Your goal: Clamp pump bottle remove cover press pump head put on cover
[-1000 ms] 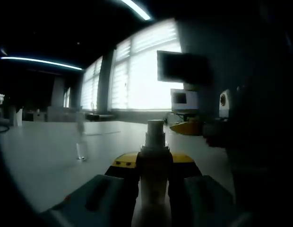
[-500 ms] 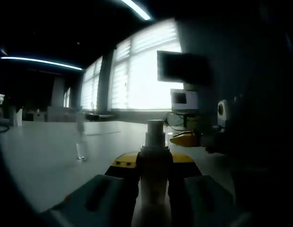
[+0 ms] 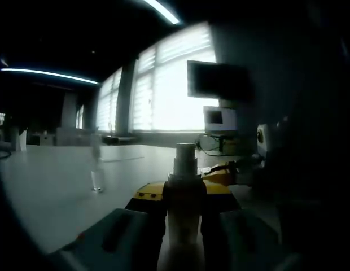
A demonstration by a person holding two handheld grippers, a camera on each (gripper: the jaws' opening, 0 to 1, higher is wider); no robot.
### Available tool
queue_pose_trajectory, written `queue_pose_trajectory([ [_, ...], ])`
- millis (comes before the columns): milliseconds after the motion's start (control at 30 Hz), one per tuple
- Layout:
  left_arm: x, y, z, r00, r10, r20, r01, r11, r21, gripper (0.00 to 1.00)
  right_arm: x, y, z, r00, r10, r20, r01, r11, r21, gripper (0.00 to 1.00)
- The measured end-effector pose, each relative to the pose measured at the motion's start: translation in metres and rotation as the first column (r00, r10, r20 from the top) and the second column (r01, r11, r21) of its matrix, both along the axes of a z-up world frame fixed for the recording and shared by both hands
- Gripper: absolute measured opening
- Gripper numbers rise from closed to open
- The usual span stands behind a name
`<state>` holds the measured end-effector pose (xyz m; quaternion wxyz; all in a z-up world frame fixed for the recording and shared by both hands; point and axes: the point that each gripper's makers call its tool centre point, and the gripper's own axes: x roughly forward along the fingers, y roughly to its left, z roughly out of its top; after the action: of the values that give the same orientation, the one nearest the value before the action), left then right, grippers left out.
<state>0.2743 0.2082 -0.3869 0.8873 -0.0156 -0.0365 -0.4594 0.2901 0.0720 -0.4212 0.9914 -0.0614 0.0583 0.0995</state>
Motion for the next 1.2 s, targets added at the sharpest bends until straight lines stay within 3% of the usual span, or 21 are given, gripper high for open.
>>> queue_pose_trajectory([
  [567,-0.001,0.000,0.000,1.000,0.000,0.002,0.000,1.000,0.001,0.14,0.003,-0.005,-0.017,0.995,-0.005,-0.100,0.003,1.000,-0.015,0.13],
  [1200,0.000,0.001,0.000,1.000,0.002,0.002,-0.002,1.000,0.001,0.14,0.002,-0.008,-0.021,0.992,-0.013,-0.123,0.011,1.000,-0.016,0.13],
])
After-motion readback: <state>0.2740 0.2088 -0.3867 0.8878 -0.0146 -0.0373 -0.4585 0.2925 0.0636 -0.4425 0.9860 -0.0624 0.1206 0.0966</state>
